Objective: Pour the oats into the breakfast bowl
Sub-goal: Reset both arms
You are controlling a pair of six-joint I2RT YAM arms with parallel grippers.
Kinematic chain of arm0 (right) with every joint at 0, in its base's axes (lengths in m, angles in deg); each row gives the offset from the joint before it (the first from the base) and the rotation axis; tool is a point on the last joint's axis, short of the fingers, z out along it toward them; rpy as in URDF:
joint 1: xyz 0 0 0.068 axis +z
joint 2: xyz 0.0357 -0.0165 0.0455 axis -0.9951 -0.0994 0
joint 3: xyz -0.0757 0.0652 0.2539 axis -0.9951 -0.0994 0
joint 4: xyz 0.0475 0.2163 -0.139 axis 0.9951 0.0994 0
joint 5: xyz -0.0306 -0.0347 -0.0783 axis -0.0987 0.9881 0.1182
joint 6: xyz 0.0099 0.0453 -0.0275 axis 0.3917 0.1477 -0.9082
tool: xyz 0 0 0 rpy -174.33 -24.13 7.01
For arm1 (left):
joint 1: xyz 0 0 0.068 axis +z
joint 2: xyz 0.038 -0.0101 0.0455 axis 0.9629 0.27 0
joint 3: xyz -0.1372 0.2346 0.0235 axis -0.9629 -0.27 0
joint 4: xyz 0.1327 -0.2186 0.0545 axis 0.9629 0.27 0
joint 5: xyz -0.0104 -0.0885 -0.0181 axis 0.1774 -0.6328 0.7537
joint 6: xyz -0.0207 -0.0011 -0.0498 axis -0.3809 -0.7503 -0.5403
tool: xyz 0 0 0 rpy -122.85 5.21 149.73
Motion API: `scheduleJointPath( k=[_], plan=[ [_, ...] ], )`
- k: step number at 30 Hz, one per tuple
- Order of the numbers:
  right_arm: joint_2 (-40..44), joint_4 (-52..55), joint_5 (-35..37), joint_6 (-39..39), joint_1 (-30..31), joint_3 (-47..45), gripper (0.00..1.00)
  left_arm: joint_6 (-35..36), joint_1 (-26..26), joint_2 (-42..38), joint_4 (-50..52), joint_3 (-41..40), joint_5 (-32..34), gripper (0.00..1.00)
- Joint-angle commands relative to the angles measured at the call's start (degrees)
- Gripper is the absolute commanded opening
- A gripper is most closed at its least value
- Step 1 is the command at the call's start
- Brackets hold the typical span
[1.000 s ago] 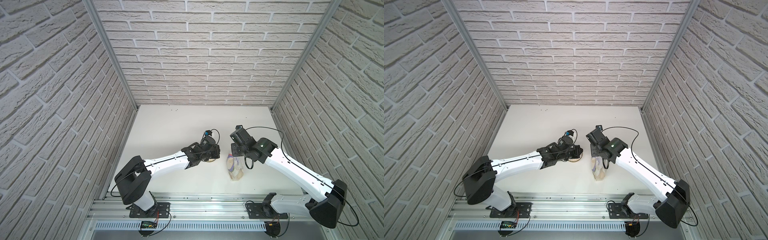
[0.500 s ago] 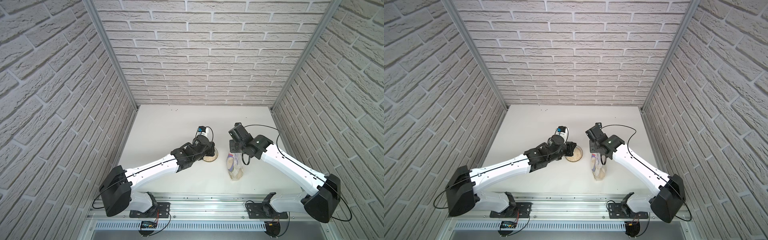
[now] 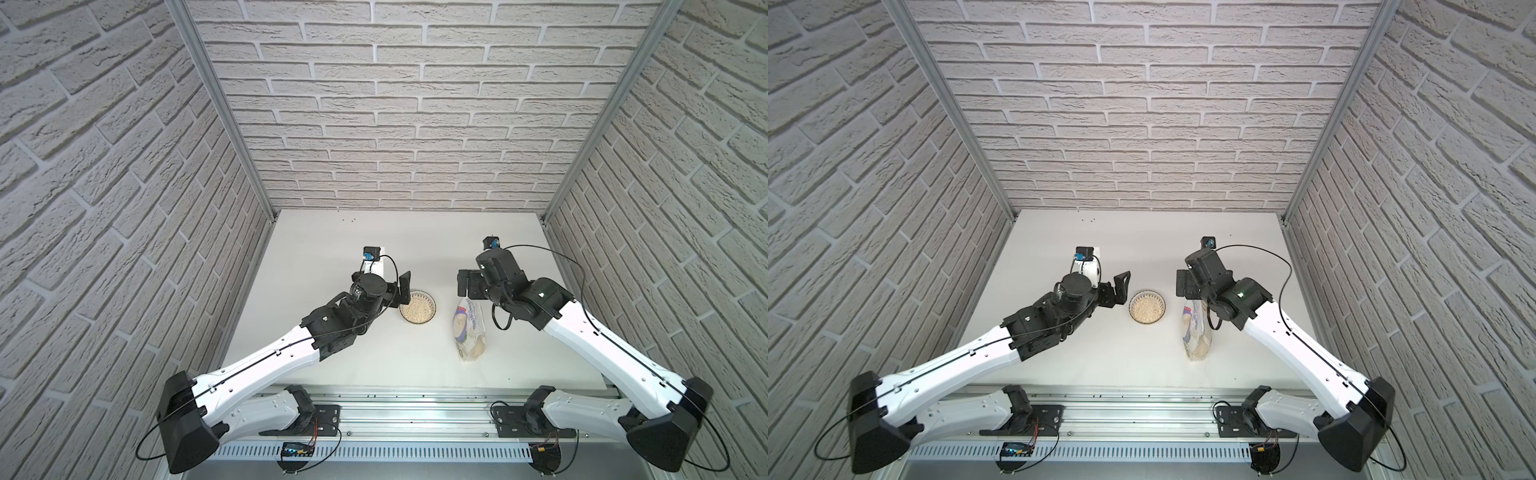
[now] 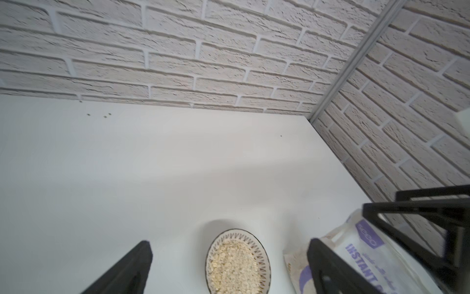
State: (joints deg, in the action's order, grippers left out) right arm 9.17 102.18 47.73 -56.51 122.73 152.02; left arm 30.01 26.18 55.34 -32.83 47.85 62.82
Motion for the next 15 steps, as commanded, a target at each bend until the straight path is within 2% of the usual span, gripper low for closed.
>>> scheduleJointPath(
  k=[1,7,10,12,15],
  plan=[
    [4.88,-7.36,6.77,-1.01,-0.29,-3.12,1.0,6.1,3.35,-2.26,1.68,2.25,6.72,0.98],
    [12.51,-23.48,9.48,-10.93,-0.29,-10.79,1.0,5.99,11.84,-5.54,1.59,2.11,14.49,0.98],
    [12.55,-24.82,17.28,-16.16,-0.29,-11.19,1.0,8.27,17.8,-4.65,2.32,3.07,12.75,0.98],
    [11.93,-25.16,21.94,-19.11,-0.42,-11.34,1.0,13.15,21.44,-3.36,2.63,4.13,9.85,0.98],
    [11.26,-32.64,24.02,-25.41,-2.16,-15.64,1.0,12.44,27.57,-2.3,2.62,3.95,9.57,0.98]
  ],
)
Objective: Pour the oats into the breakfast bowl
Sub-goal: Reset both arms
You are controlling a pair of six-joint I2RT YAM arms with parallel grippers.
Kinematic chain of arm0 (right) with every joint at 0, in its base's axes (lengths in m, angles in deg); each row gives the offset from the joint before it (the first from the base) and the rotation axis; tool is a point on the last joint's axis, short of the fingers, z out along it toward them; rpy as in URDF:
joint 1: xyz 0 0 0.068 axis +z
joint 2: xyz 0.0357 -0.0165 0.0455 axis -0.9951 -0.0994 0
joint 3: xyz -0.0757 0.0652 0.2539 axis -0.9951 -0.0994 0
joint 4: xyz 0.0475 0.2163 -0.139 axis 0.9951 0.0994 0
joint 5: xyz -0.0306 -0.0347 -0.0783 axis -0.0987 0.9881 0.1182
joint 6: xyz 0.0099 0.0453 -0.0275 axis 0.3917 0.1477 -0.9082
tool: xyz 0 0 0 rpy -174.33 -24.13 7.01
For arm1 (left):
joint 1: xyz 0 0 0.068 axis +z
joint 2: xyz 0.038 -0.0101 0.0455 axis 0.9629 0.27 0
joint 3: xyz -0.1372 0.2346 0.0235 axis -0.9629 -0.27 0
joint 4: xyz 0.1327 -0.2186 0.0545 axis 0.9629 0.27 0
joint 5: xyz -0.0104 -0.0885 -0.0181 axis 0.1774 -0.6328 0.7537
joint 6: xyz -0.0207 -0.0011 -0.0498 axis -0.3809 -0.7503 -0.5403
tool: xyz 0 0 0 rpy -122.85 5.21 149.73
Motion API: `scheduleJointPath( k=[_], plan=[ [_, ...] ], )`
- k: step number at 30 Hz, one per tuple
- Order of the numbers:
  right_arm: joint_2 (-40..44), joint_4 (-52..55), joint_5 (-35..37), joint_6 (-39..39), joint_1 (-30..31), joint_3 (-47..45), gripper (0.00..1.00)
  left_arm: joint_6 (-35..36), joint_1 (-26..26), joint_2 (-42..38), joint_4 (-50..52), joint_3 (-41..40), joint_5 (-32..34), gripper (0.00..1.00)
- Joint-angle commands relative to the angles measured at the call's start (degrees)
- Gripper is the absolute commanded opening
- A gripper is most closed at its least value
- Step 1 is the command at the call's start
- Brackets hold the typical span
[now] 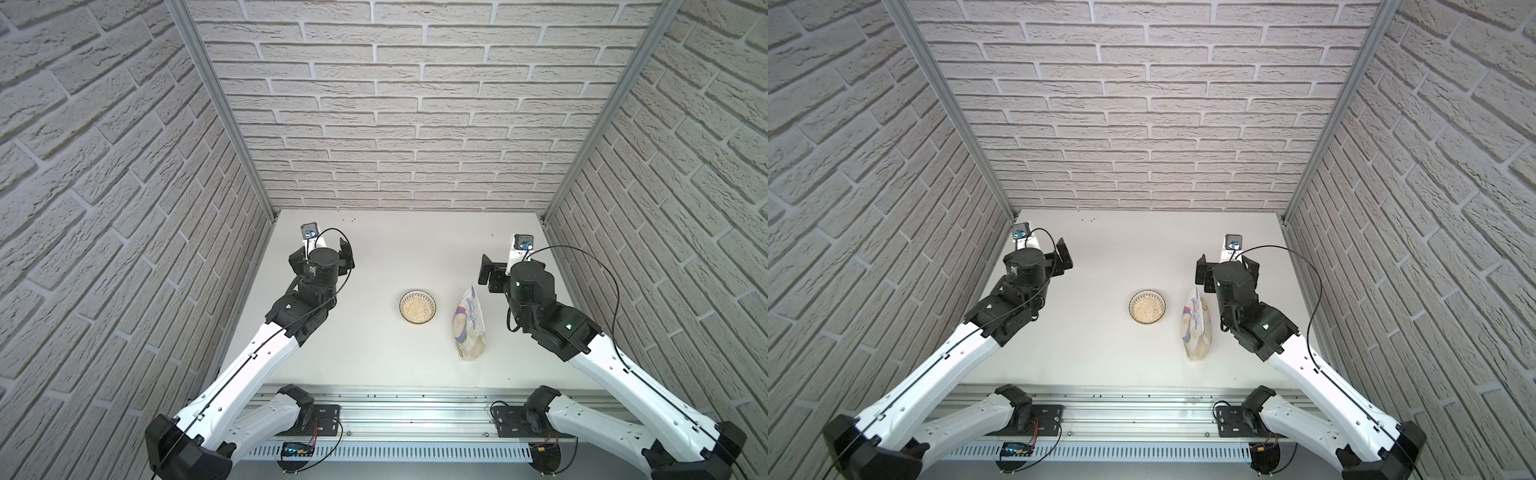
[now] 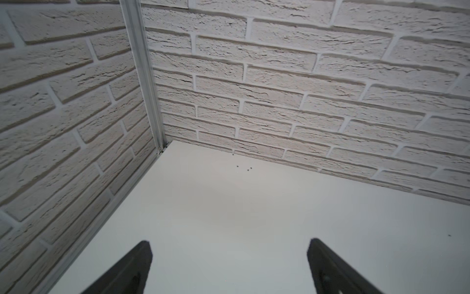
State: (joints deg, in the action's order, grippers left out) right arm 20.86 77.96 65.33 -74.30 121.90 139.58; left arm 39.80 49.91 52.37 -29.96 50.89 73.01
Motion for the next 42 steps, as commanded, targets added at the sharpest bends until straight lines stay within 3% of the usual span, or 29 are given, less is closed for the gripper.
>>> scheduleJointPath(
  k=[1,4,9,16,25,27,31,34,39,42],
  plan=[
    [-0.42,-11.48,5.97,-8.23,-2.81,-5.12,1.0,3.11,6.23,0.74,-1.98,-0.3,-2.96,0.98],
    [-0.25,-19.72,-1.36,-6.58,-11.12,-12.17,1.0,5.7,12.97,1.36,-10.45,-5.8,-11.17,0.98],
    [-5.34,-32.26,-6.68,-6.67,-20.57,-21.07,0.99,5.36,19.32,7.23,-15.43,-11.36,-13.26,0.98],
    [-16.01,-35.1,-7.37,-11.01,-22.03,-22.61,0.99,6.2,23.5,11.83,-19.53,-16.0,-10.26,0.98],
    [-27.7,-44.73,-10.64,-9.31,-25.49,-24.84,0.98,8.59,24.21,18.58,-31.97,-24.48,-8.73,0.98],
    [-27.46,-46.4,-15.09,-10.73,-26.22,-25.7,0.98,9.23,24.77,21.06,-34.88,-25.17,-10.43,0.98],
    [-27.42,-53.74,-17.47,-11.32,-27.37,-28.69,0.98,8.7,26.08,25.05,-37.58,-24.55,-13.06,0.98],
    [-32.17,-65.7,-20.65,-11.49,-28.61,-32.02,0.98,10.99,26.28,26.79,-43.34,-25.3,-17.64,0.98],
    [-33.24,-58.88,-27.75,-8.14,-33.2,-28.52,0.99,11.47,27.34,28.96,-49.42,-27.46,-21.12,0.98],
    [-35.7,-65.86,-34.37,-8.57,-34.71,-30.63,0.99,11.9,27.45,28.81,-51.15,-28.43,-22.89,0.98]
  ],
)
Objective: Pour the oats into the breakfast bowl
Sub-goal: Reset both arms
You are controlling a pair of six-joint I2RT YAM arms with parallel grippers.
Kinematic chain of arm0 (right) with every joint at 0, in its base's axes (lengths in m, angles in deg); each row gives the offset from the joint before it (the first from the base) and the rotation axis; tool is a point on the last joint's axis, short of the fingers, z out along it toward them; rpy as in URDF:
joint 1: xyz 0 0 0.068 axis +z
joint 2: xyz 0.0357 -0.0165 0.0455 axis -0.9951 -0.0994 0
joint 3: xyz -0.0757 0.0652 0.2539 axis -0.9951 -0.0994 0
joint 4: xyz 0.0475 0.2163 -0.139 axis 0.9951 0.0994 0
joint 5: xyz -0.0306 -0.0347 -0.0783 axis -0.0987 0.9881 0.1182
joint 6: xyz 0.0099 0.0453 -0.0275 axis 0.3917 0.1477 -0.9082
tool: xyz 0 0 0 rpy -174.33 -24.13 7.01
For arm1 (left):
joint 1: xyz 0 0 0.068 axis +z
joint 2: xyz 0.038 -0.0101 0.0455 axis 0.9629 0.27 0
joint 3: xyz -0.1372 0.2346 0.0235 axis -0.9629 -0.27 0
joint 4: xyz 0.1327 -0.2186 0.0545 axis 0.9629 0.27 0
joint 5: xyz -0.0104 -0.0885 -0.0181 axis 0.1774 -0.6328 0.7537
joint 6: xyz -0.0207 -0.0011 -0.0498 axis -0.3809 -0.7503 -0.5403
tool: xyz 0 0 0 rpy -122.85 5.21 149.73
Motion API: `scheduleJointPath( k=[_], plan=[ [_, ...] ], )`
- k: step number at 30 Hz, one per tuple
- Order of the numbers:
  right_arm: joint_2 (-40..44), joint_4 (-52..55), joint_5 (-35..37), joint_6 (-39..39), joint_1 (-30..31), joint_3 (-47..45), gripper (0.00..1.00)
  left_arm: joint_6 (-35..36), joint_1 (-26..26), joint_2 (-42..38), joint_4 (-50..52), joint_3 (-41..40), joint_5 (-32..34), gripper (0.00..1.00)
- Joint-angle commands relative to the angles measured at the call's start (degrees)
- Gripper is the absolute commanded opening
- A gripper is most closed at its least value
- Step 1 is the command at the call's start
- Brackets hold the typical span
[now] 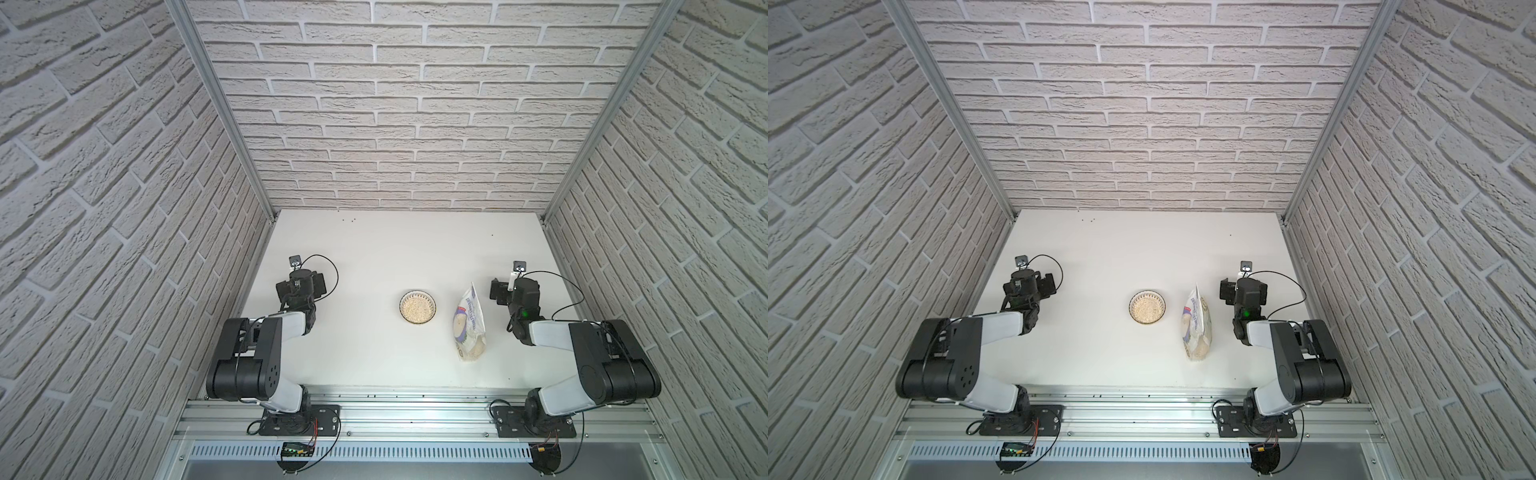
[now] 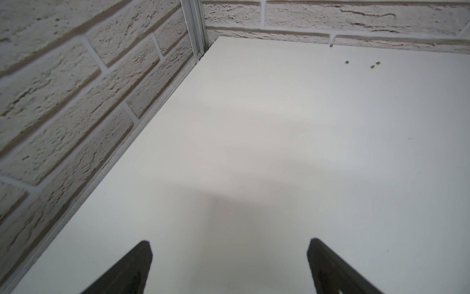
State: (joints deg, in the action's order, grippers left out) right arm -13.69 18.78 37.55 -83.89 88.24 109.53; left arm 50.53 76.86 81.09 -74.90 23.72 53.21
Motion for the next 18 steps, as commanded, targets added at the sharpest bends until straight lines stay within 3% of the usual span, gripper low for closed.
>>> scheduleJointPath(
  k=[1,4,6,7,8,9,18],
  plan=[
    [-0.31,-2.86,-6.85,1.0,-1.23,0.58,0.99,1.23,0.47,0.19,-6.37,-1.31,-3.14,0.98],
    [-0.41,-2.99,-7.04,1.1,-1.32,0.46,0.99,1.47,0.59,0.12,-8.47,-2.79,-4.16,0.98],
    [-0.61,-4.16,-7.11,1.12,-1.34,0.16,0.99,2.2,1.76,3.42,-21.92,-7.83,-8.75,0.98],
    [-0.21,-3.07,-7.07,1.13,-1.35,0.27,0.99,1.38,2.14,1.46,-18.32,-7.91,-9.69,0.98],
    [-0.47,-3.8,-7.08,1.13,-1.38,0.05,0.99,1.09,2.55,3.15,-21.57,-8.01,-9.04,0.98],
    [-0.32,-3.77,-7.1,1.15,-1.32,0.12,0.99,0.61,2.44,2.03,-17.6,-6.77,-8.27,0.98],
    [-0.37,-3.37,-7.23,1.12,-1.34,0.27,0.99,1.62,1.42,2.49,-16.7,-6.06,-7.0,0.98]
  ],
)
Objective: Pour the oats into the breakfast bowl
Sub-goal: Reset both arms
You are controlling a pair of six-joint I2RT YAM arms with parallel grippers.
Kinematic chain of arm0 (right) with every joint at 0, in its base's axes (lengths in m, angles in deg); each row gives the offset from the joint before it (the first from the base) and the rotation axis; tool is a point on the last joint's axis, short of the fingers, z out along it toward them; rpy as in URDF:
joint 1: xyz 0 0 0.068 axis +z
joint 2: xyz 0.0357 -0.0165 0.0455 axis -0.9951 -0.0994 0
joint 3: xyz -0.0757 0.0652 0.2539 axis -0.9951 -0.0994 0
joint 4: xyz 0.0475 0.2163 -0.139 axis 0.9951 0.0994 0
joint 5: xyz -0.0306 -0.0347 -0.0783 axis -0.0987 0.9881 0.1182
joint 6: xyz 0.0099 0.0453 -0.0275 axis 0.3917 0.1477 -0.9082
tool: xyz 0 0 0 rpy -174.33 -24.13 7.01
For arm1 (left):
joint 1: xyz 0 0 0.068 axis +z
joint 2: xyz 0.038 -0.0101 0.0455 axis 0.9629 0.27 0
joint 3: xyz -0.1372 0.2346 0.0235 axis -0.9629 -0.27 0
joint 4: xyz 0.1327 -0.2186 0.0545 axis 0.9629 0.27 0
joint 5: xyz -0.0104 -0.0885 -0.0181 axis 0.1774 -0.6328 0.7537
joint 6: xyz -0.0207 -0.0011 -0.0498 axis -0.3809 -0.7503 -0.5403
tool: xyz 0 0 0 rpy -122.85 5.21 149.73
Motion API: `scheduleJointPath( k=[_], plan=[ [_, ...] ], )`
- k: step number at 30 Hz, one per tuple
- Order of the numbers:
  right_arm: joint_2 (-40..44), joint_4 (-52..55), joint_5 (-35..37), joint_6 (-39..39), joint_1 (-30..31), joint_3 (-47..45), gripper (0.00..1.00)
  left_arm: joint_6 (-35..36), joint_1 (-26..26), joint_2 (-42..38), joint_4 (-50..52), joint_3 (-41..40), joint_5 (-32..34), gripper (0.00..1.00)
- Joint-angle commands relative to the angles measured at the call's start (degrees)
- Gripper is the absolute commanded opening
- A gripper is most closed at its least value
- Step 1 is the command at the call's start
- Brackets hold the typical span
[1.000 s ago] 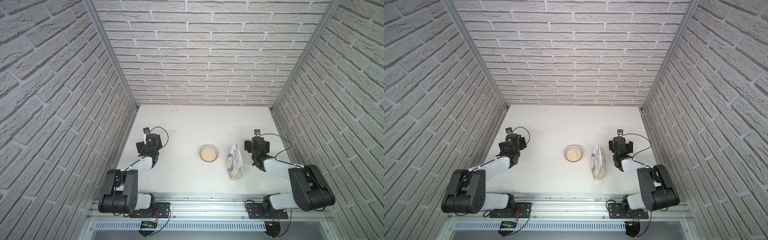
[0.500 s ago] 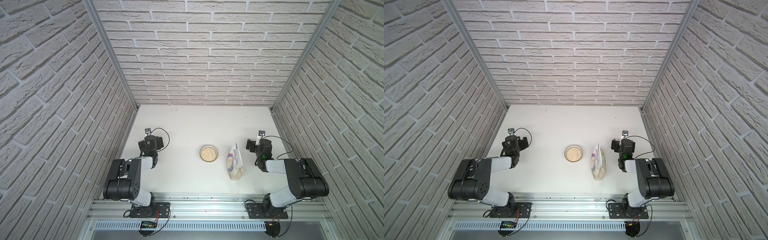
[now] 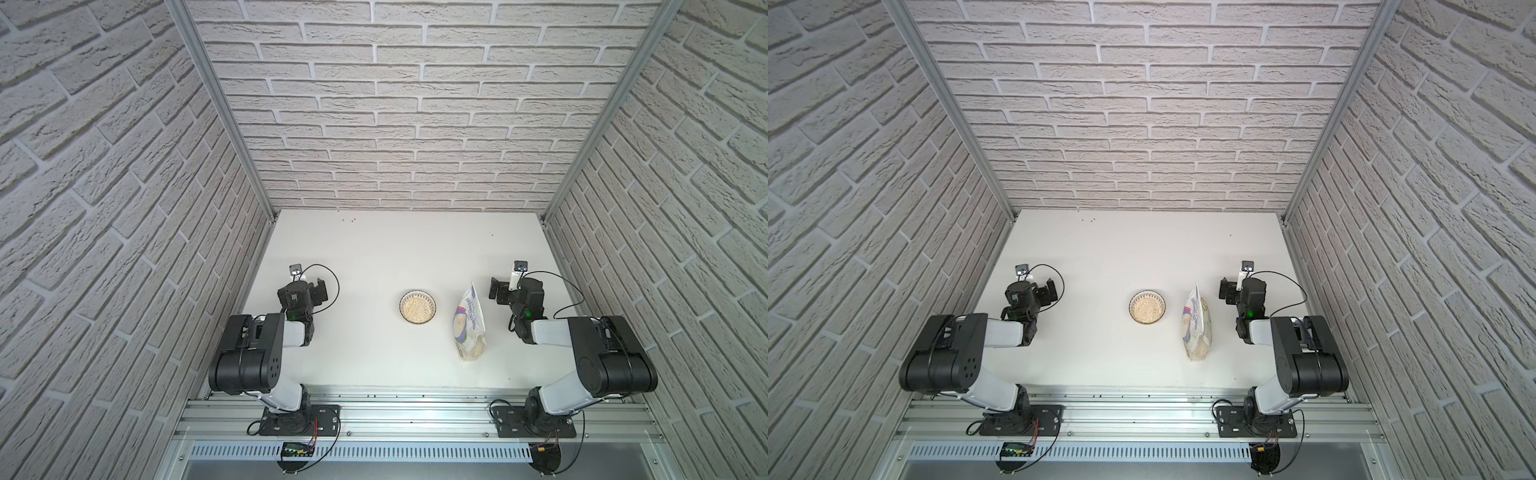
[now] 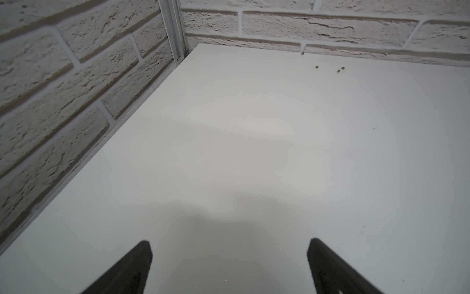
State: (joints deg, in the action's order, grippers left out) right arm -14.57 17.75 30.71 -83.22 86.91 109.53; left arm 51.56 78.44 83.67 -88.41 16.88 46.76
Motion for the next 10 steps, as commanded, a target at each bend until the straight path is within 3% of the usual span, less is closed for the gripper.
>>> scheduleJointPath(
  k=[1,10],
  plan=[
    [0.53,-2.4,-0.41,0.42,-0.02,0.27,0.99,0.62,-0.14,0.02,-3.34,0.77,-0.8,0.98],
    [0.62,-2.16,-1.01,0.45,-0.28,0.3,0.99,0.66,-0.13,-0.05,-3.2,0.76,-0.81,0.98]
  ],
)
